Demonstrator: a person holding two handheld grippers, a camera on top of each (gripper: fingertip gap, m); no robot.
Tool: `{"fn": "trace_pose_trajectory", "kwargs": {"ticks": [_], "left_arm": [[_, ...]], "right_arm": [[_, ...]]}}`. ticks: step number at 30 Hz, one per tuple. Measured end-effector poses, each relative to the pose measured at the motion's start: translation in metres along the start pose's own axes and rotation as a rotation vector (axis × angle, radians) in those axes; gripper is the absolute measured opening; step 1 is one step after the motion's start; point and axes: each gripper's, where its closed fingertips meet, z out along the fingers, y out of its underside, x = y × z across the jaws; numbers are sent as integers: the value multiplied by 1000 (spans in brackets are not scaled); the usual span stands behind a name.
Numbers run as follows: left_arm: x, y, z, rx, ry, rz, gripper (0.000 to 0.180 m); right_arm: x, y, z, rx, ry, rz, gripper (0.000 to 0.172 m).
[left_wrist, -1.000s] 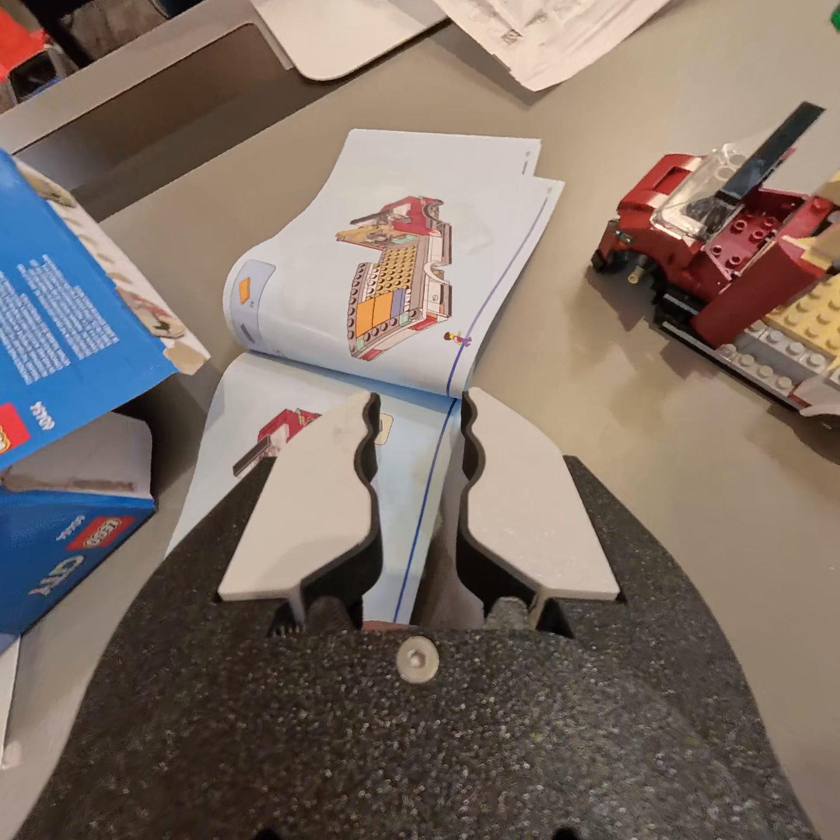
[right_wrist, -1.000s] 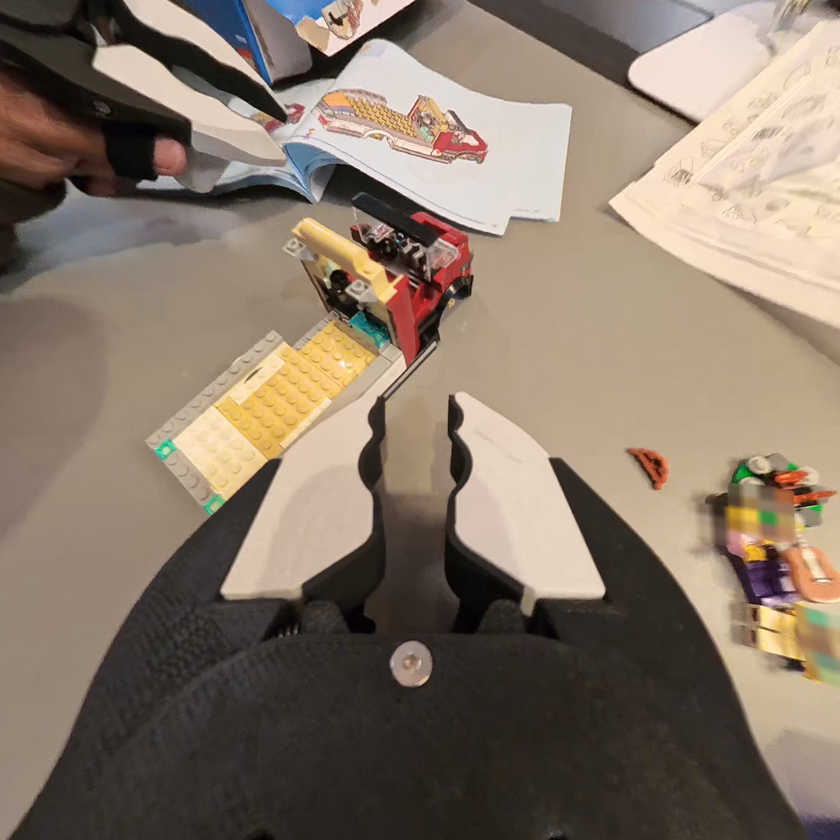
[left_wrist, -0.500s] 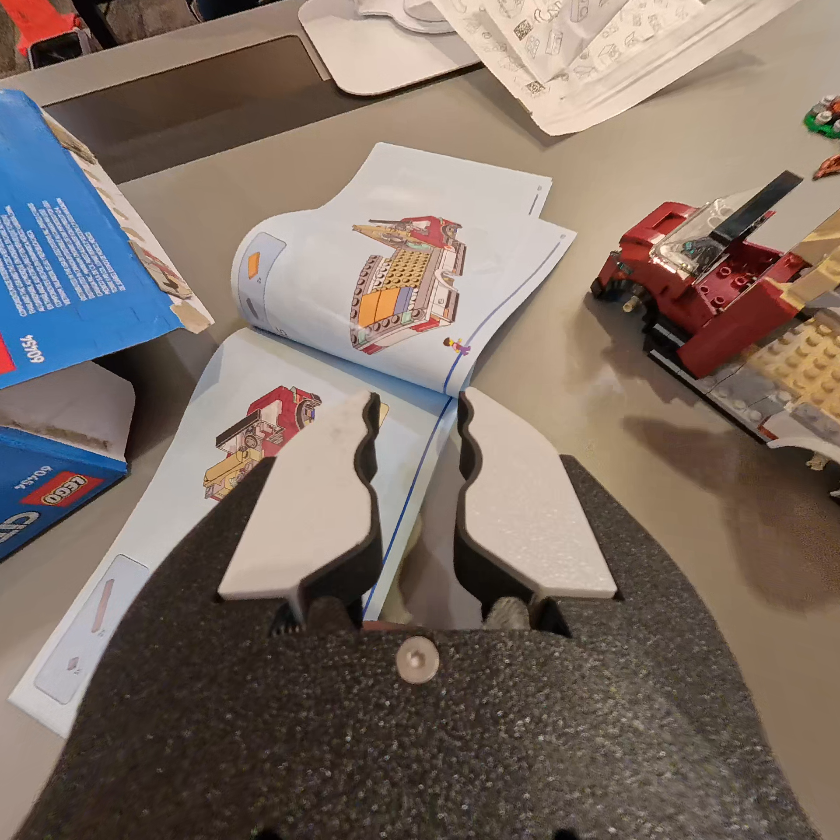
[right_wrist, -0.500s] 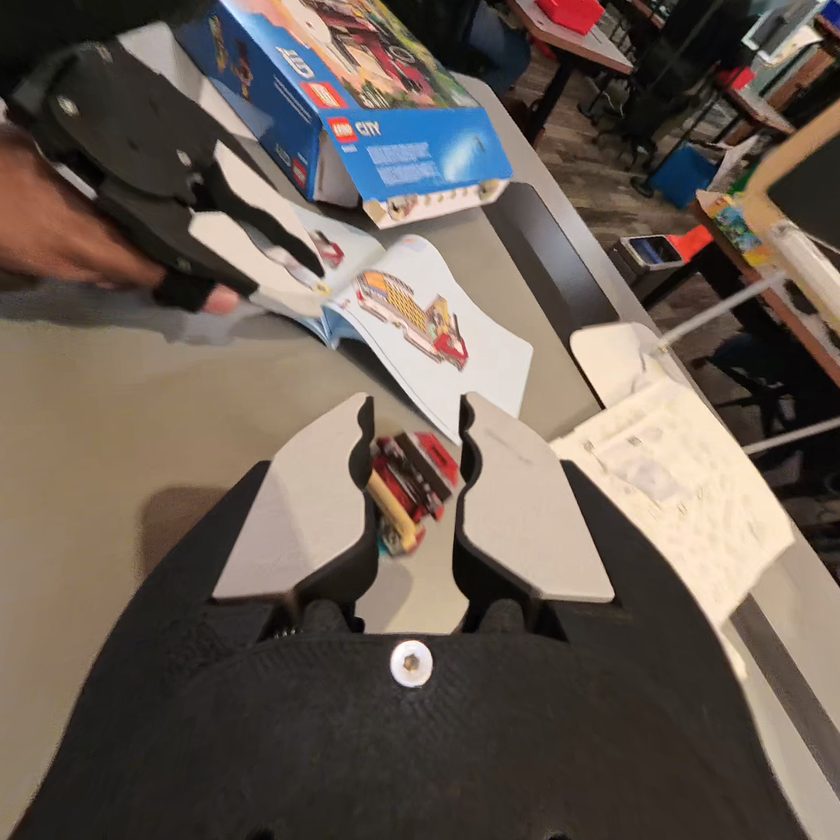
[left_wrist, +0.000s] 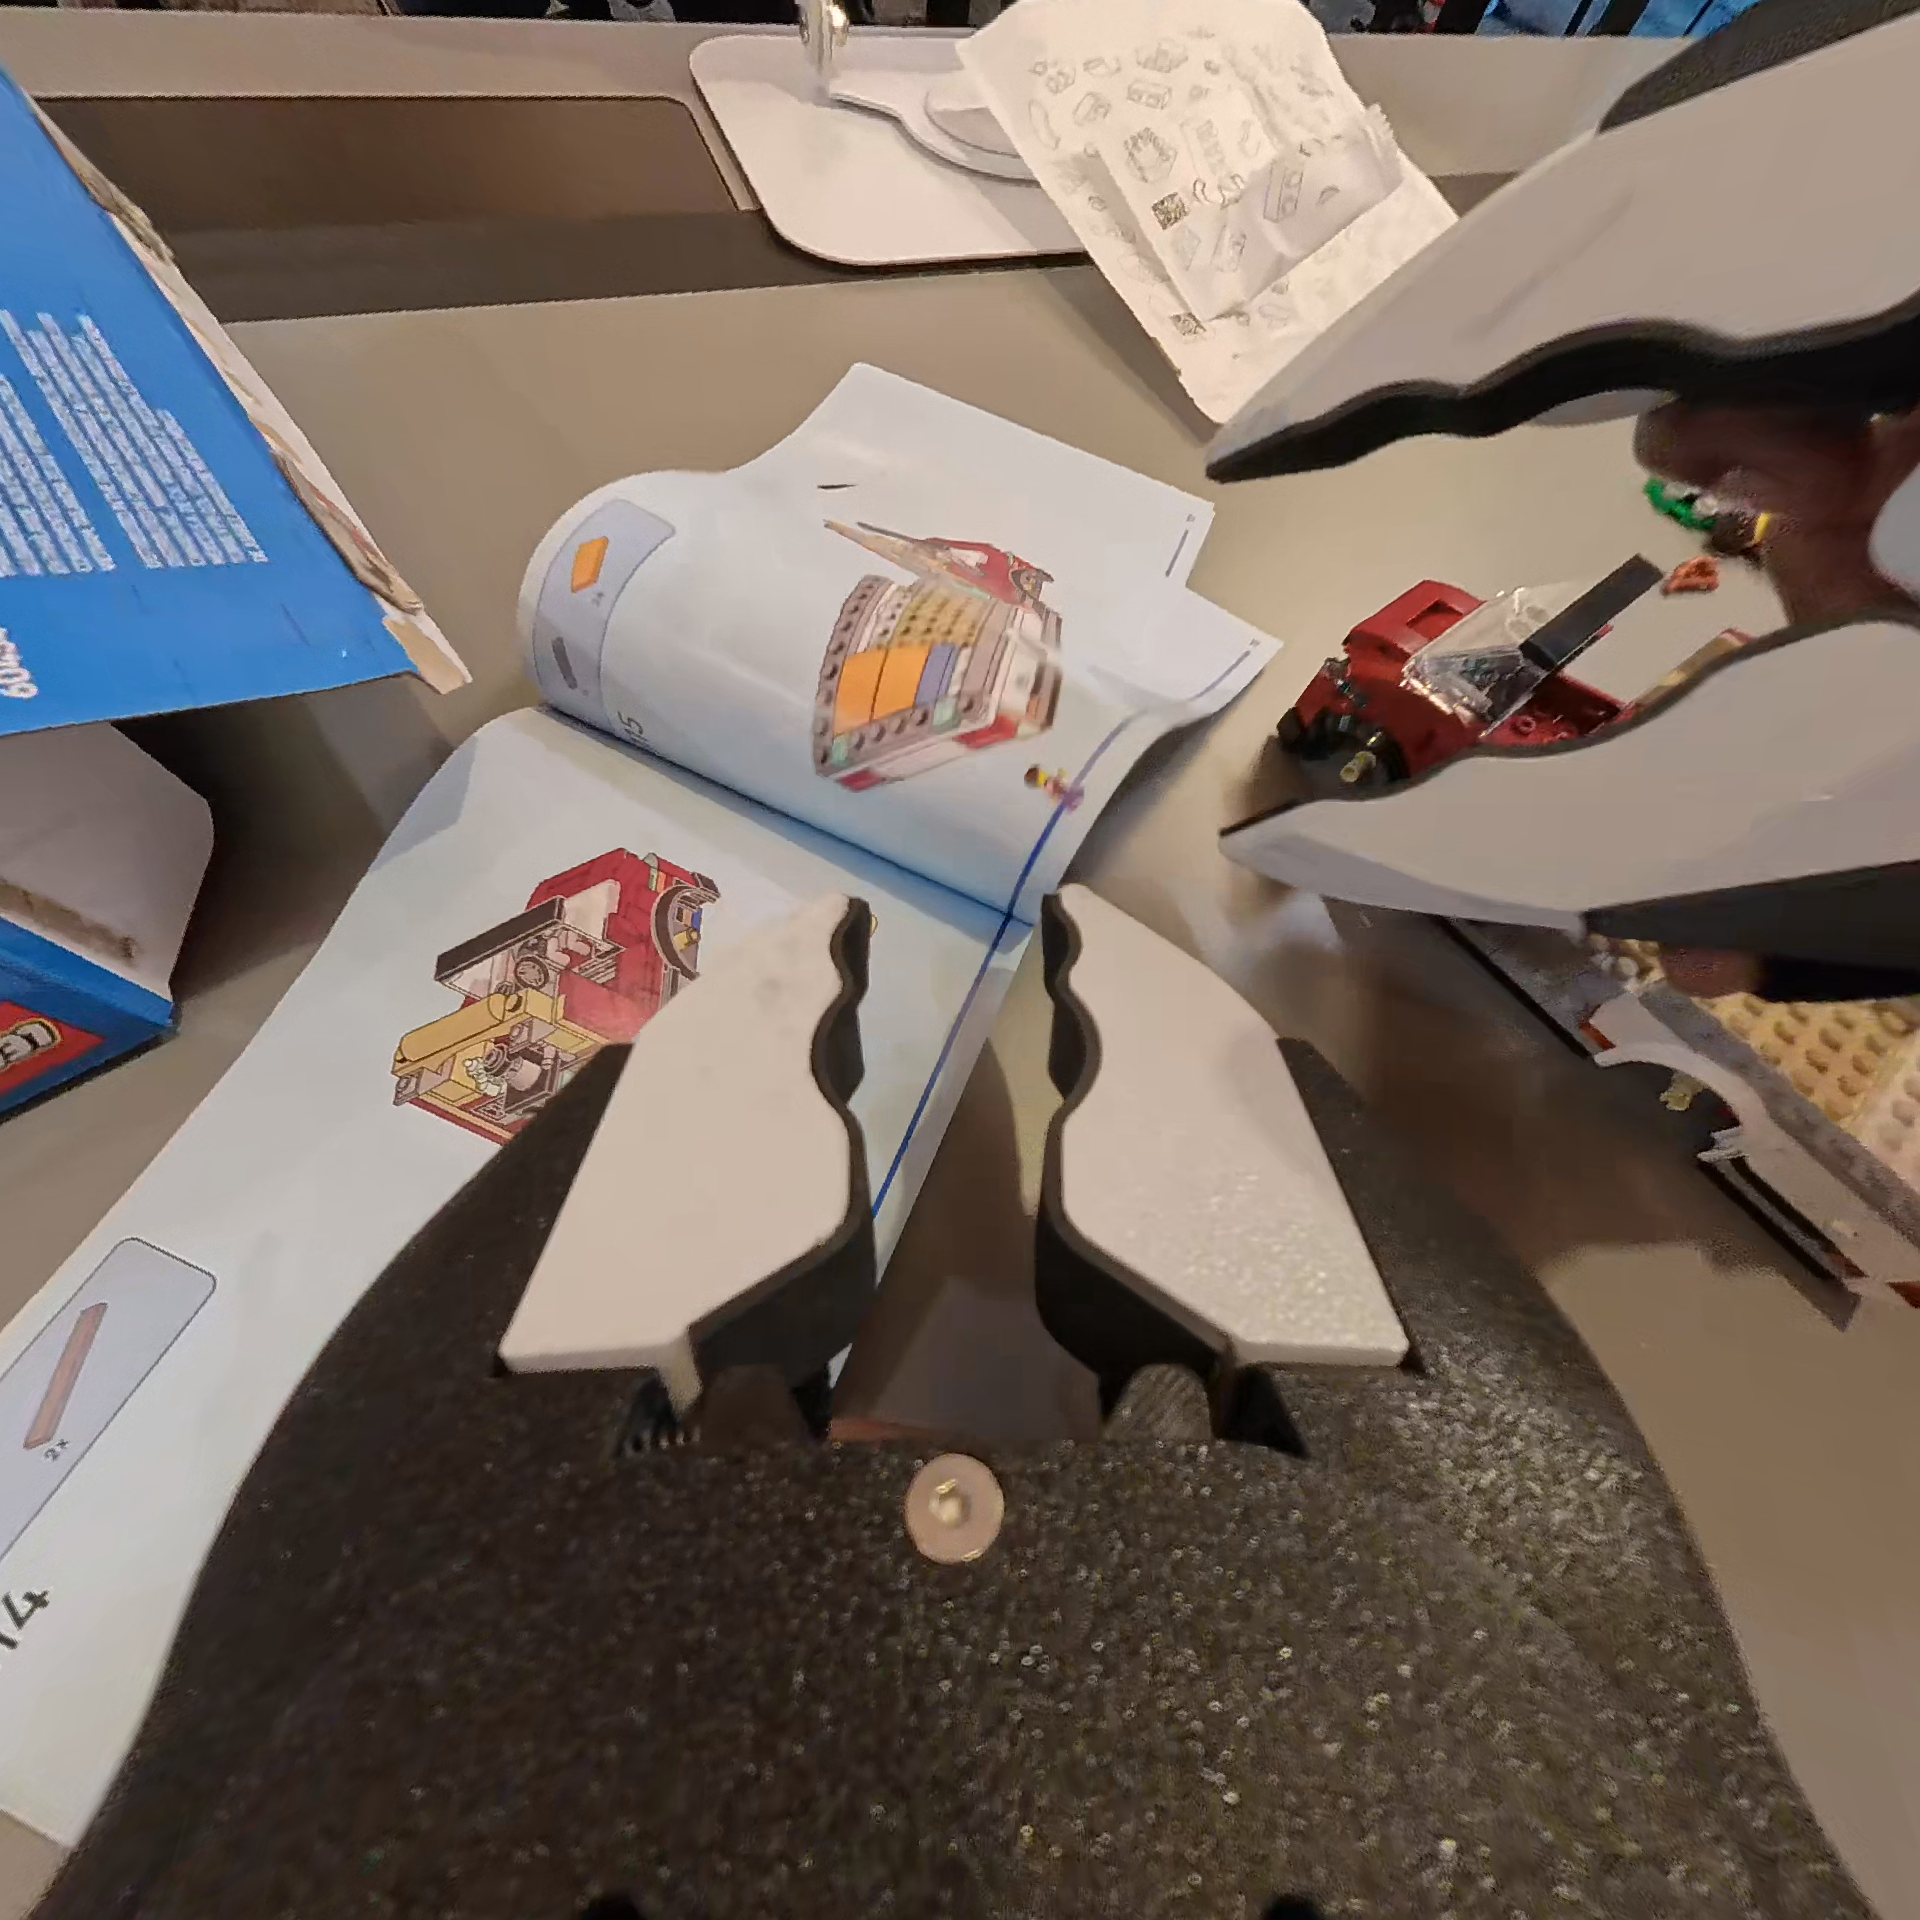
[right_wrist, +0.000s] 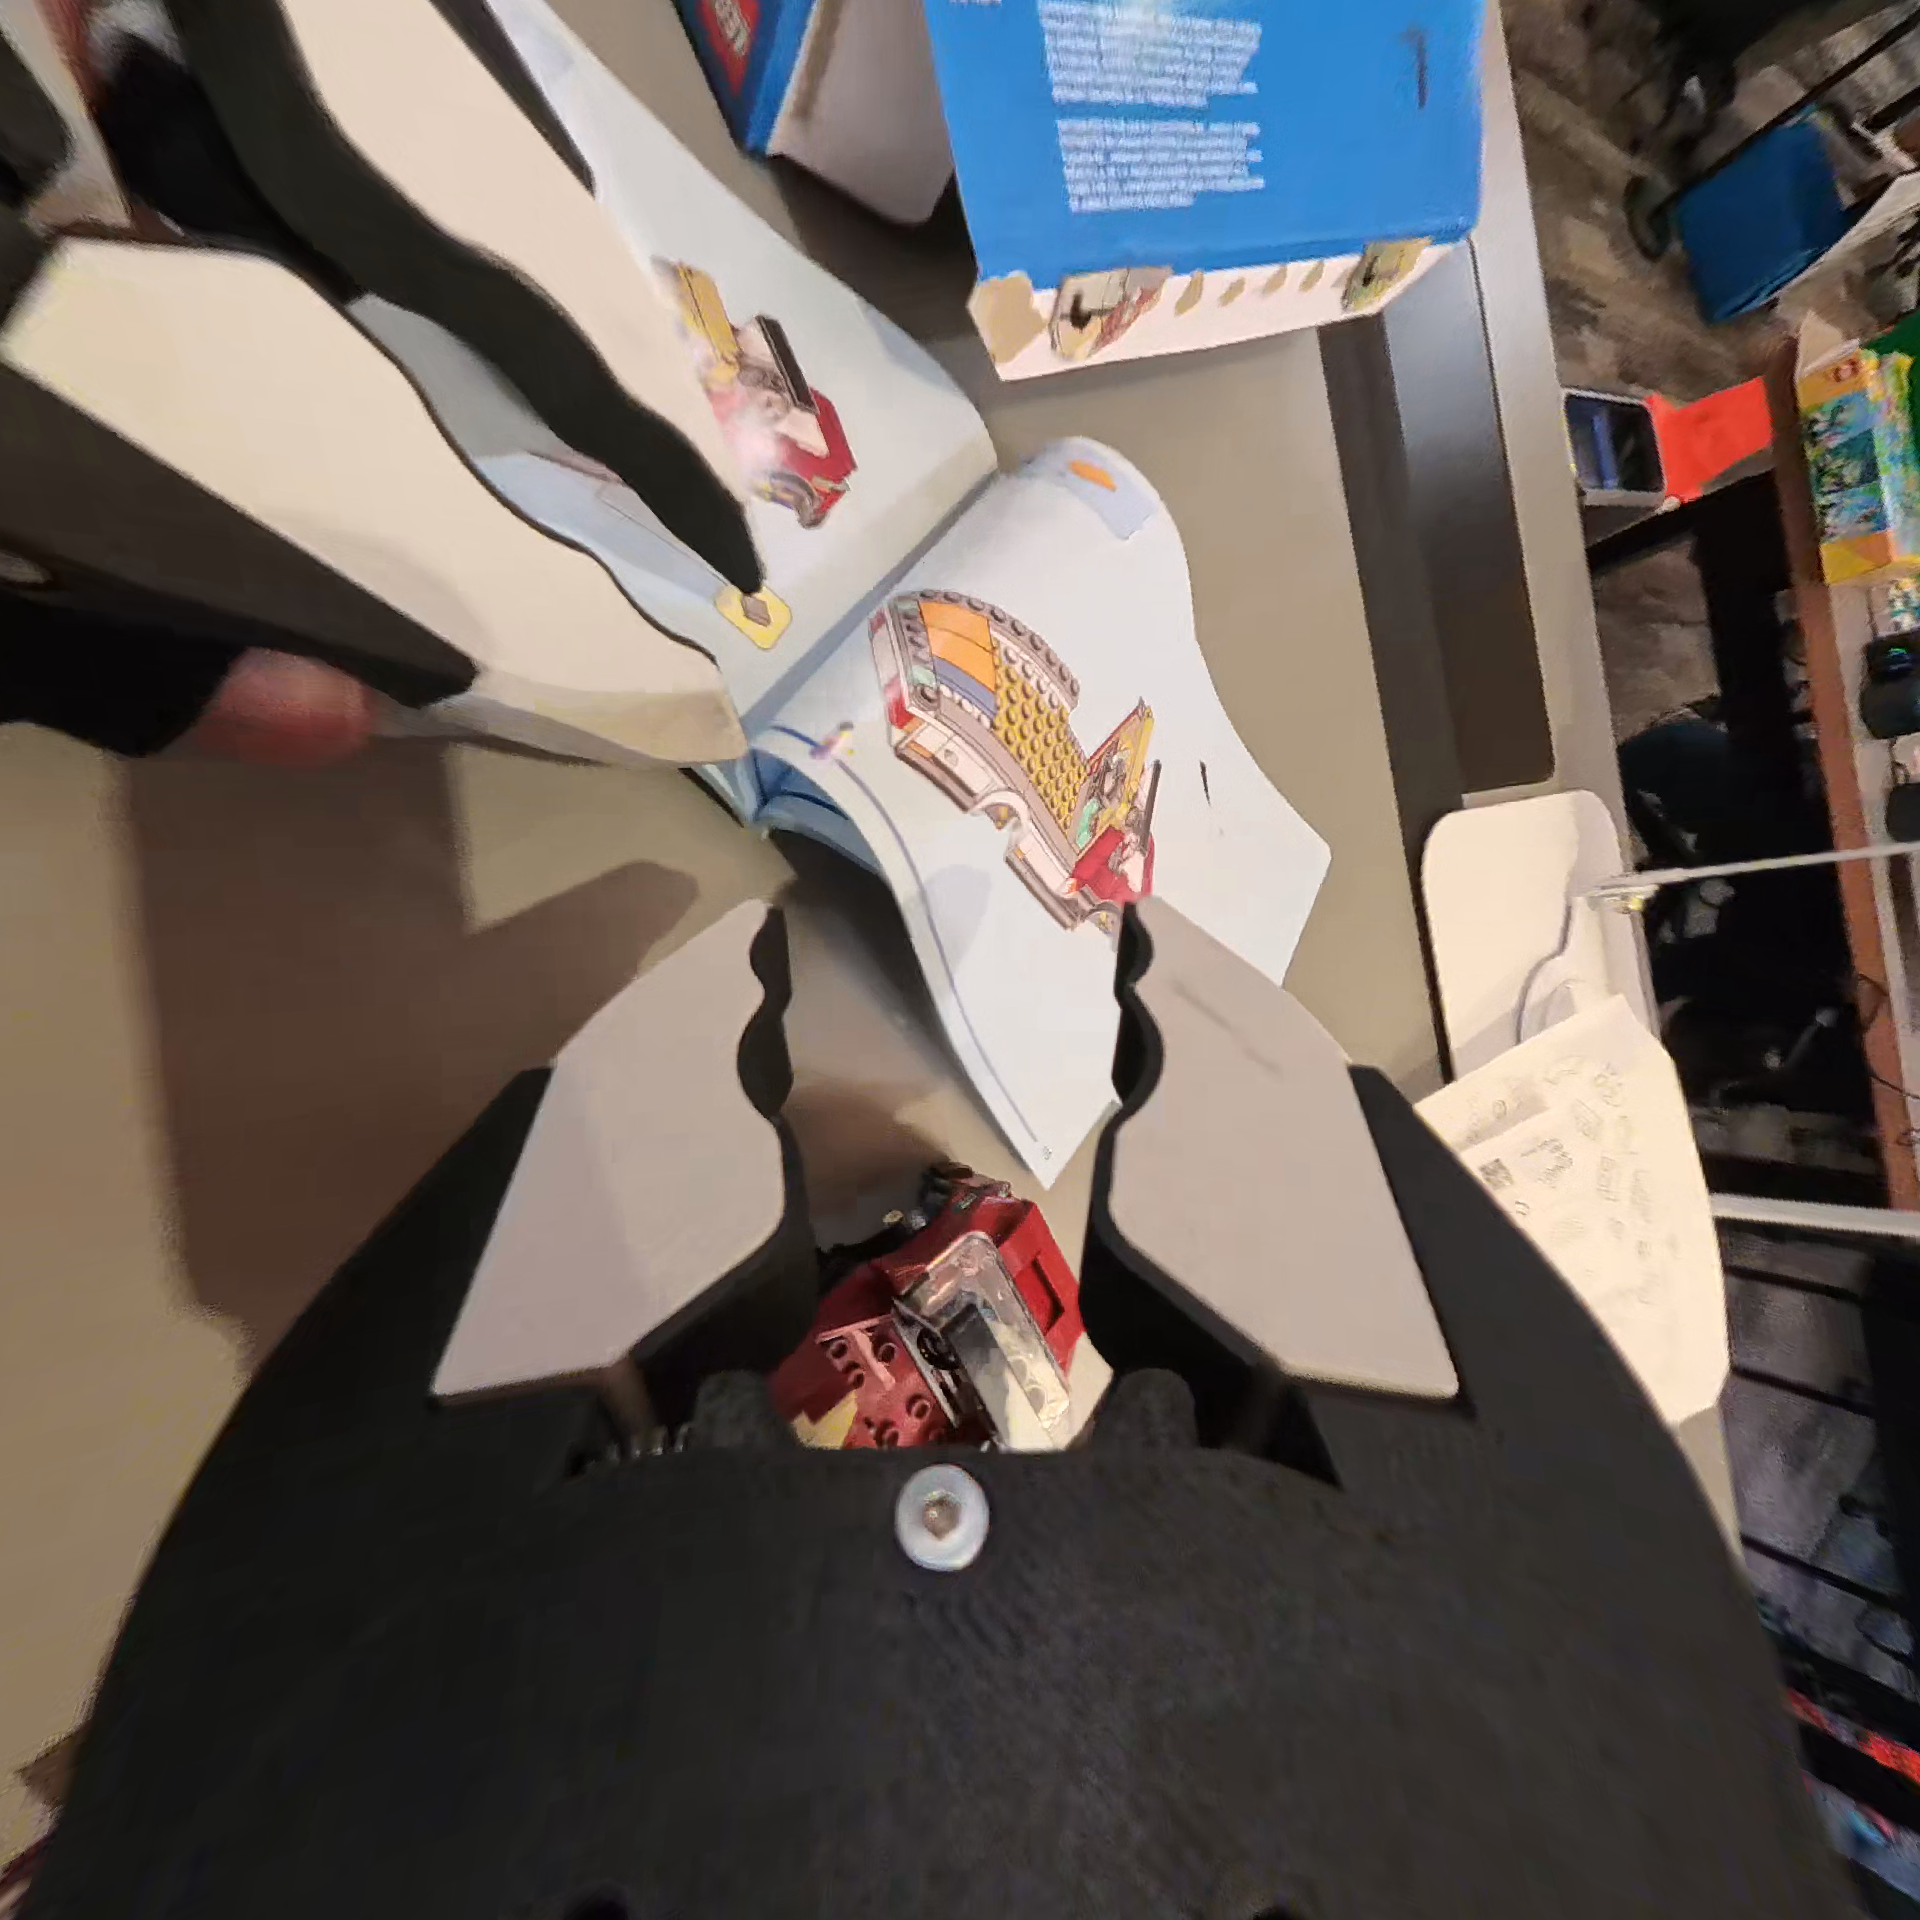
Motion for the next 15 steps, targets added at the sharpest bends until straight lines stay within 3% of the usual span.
{"fn": "trace_pose_trajectory", "kwargs": {"ticks": [9, 15], "left_arm": [[4, 2, -1, -11, 47, -29, 32], [24, -2, -1, 1, 150, 88, 38]], "right_arm": [[15, 5, 11, -131, 64, -78, 56], [54, 17, -7, -41, 3, -14, 55]]}}
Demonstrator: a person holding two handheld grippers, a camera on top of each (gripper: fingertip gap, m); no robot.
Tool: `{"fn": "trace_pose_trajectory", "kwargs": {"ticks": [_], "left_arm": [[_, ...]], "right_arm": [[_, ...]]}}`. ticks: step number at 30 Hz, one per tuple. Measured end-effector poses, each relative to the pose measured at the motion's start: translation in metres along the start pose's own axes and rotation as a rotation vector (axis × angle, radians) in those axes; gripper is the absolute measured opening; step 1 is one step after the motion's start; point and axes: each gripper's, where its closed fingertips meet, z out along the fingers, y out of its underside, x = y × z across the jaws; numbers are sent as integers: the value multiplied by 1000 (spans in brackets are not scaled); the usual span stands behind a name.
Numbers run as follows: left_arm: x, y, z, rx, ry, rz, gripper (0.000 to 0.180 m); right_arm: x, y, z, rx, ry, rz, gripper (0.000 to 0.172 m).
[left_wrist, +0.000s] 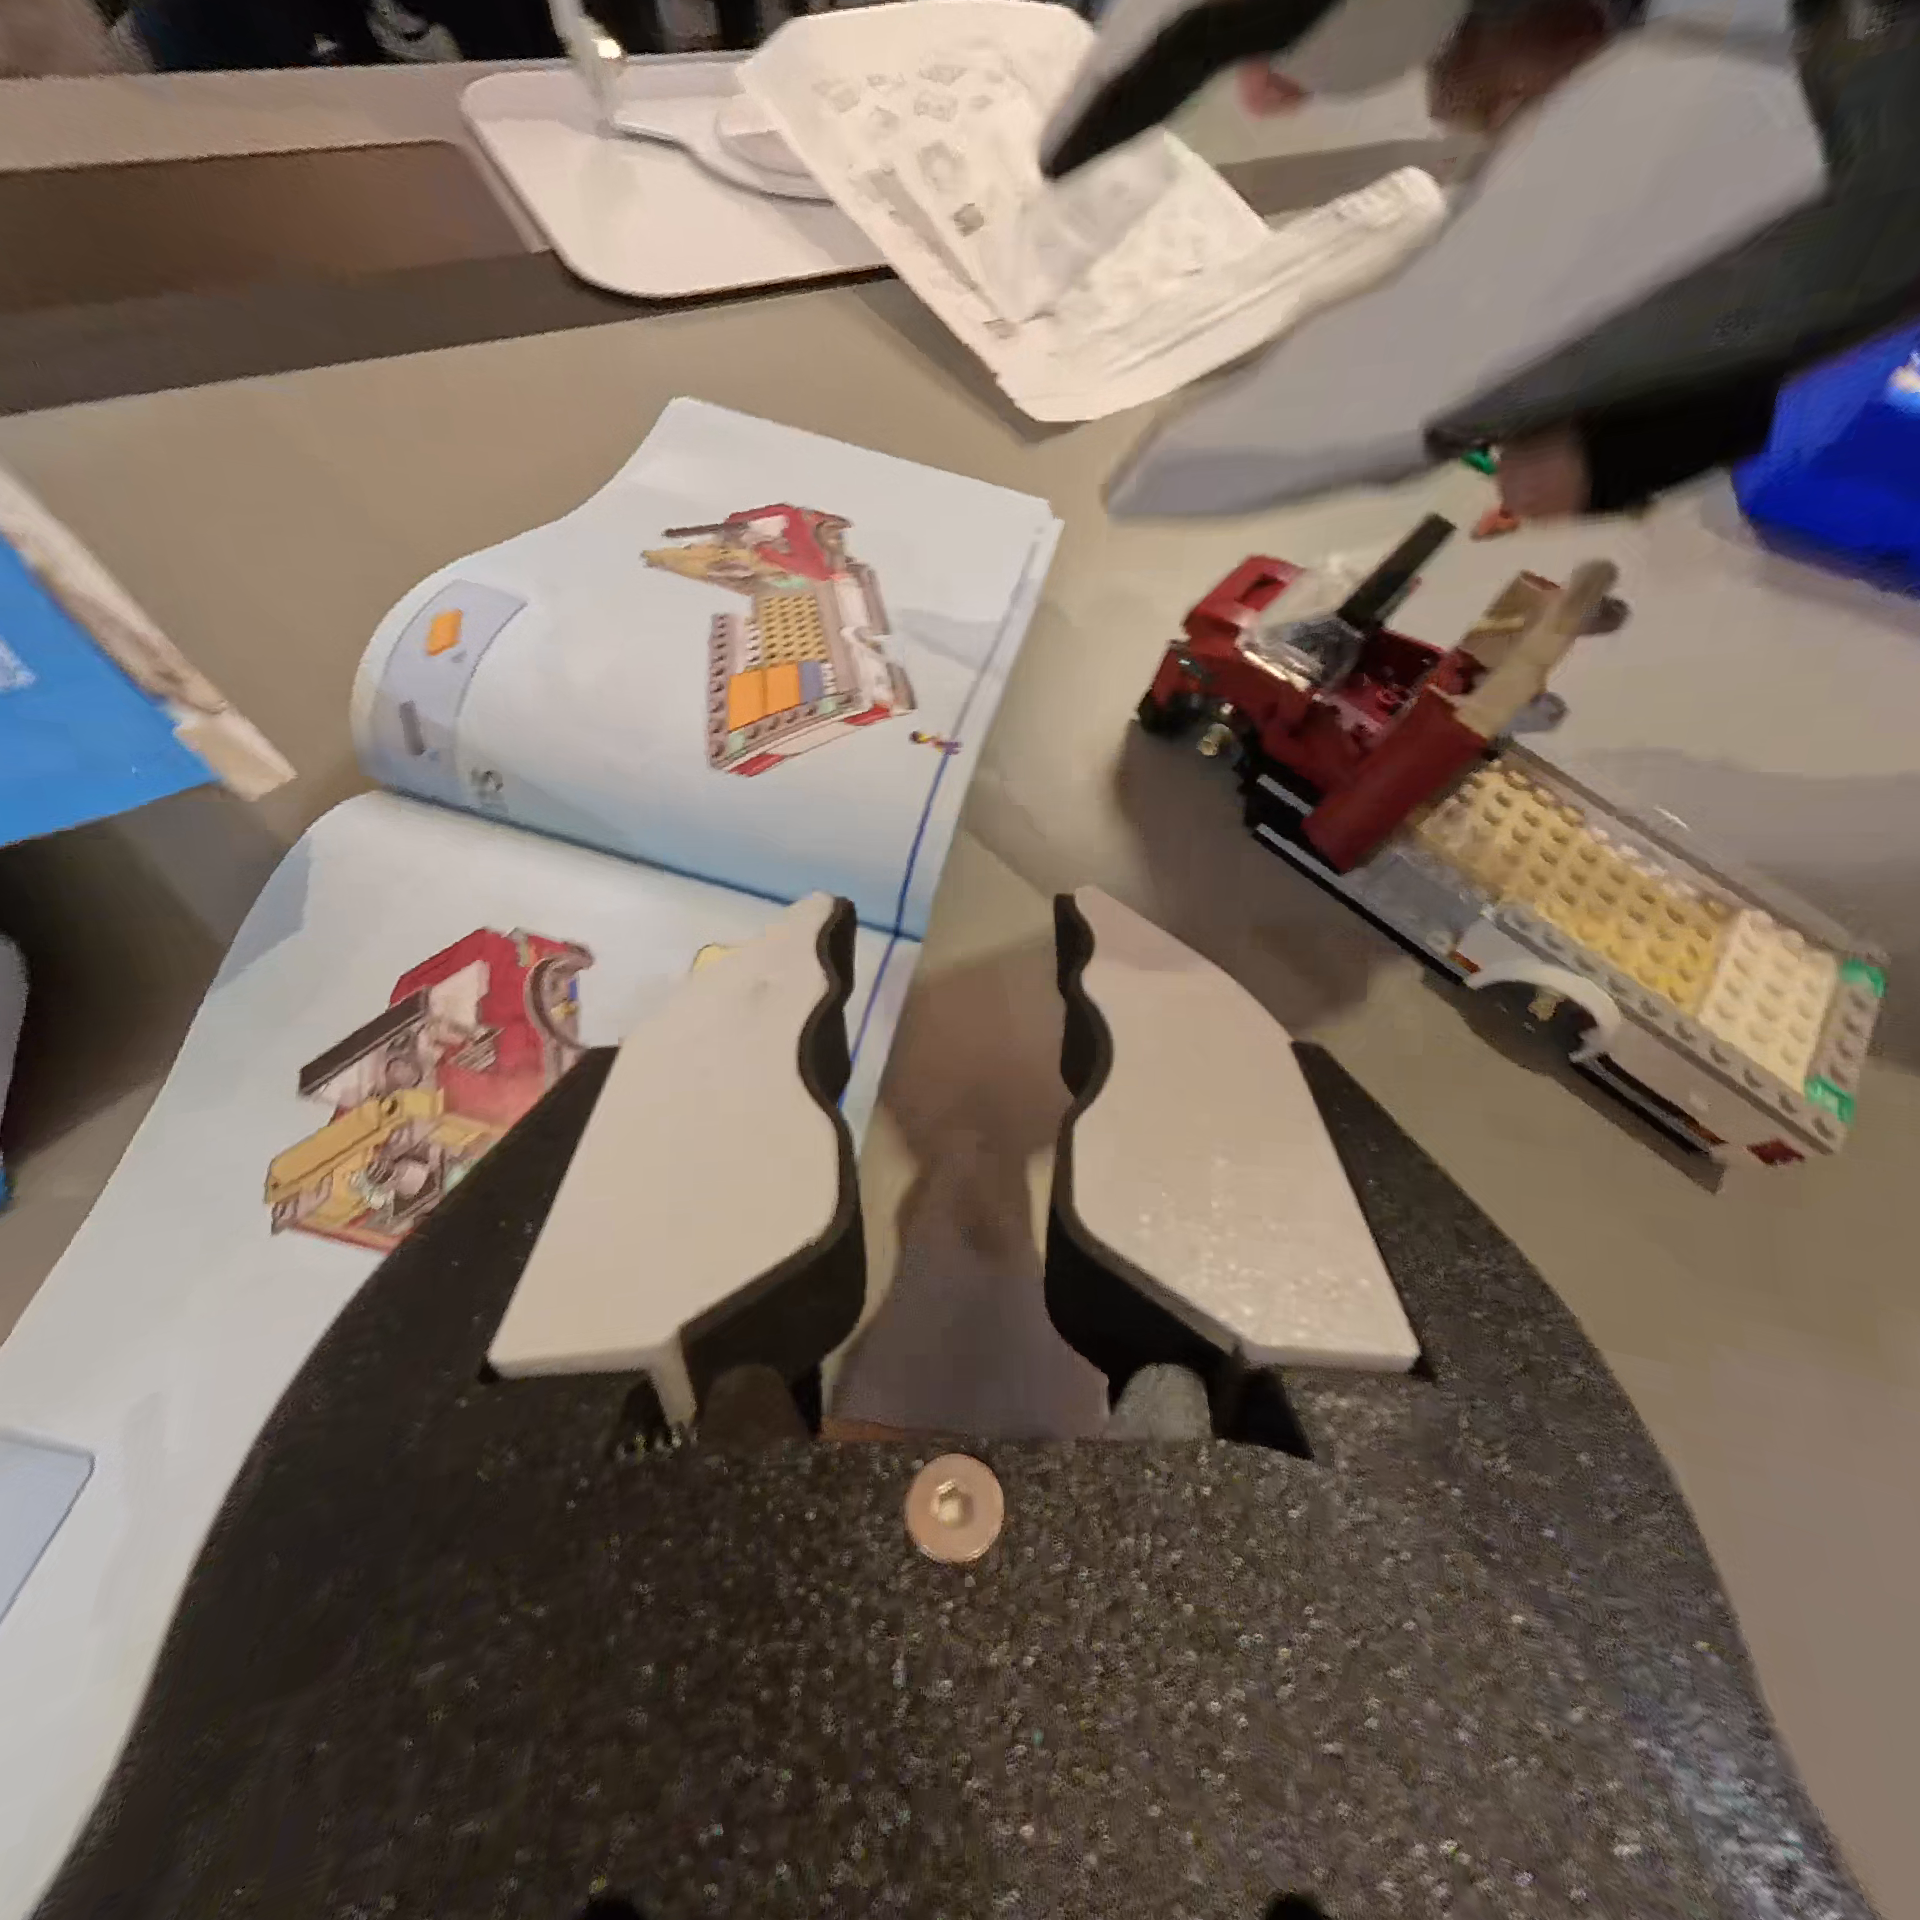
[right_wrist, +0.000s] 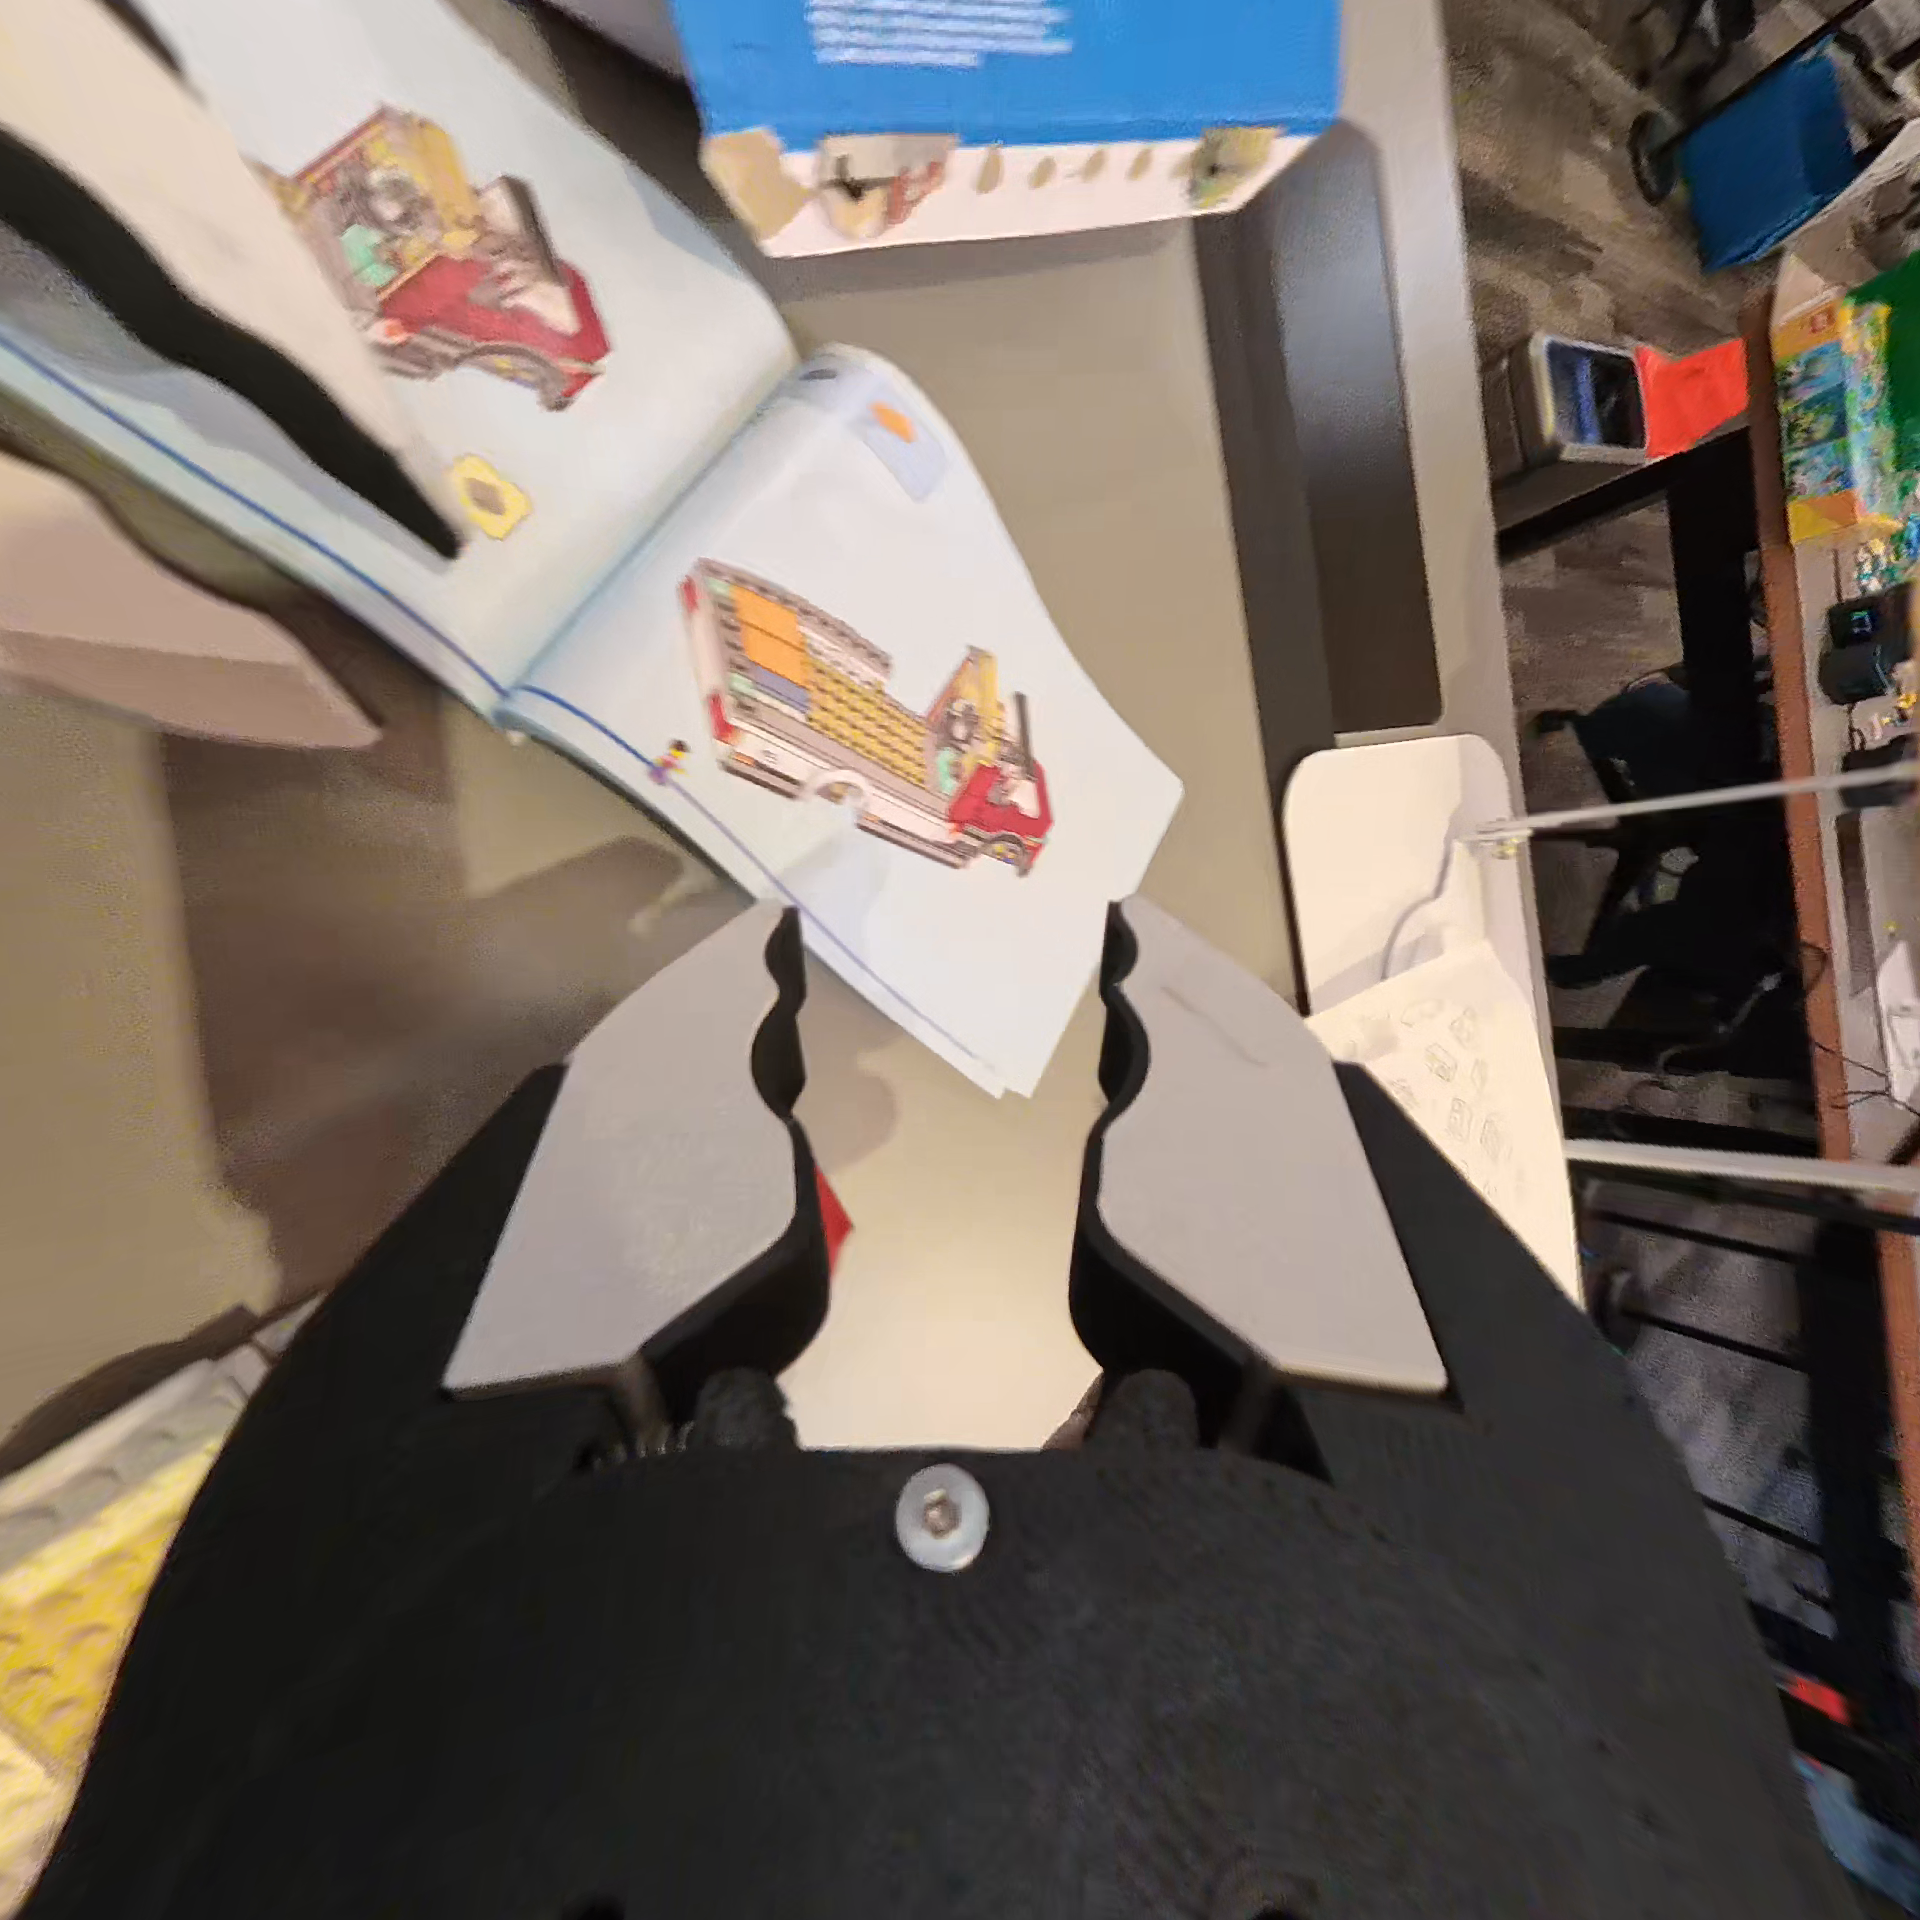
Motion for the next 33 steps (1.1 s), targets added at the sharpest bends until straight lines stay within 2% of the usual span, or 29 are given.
{"fn": "trace_pose_trajectory", "kwargs": {"ticks": [5, 10, 14, 19, 24, 33], "left_arm": [[7, -16, 12, -52, 28, 188, 57], [12, -41, 37, -140, 47, 385, 63], [12, -24, 53, -247, 55, 448, 61], [6, -4, 48, -317, 38, 463, 55], [3, 8, 34, -317, 56, 454, 53], [-13, 14, 20, -287, -57, 492, 42]], "right_arm": [[37, 33, -7, 149, 12, 197, 49], [49, 69, 6, 254, 40, 434, 41], [53, 84, 10, 246, 67, 451, 41], [53, 82, 11, 264, 42, 451, 41], [49, 83, 17, 235, 38, 431, 41], [47, 77, 10, 221, 63, 406, 41]]}}
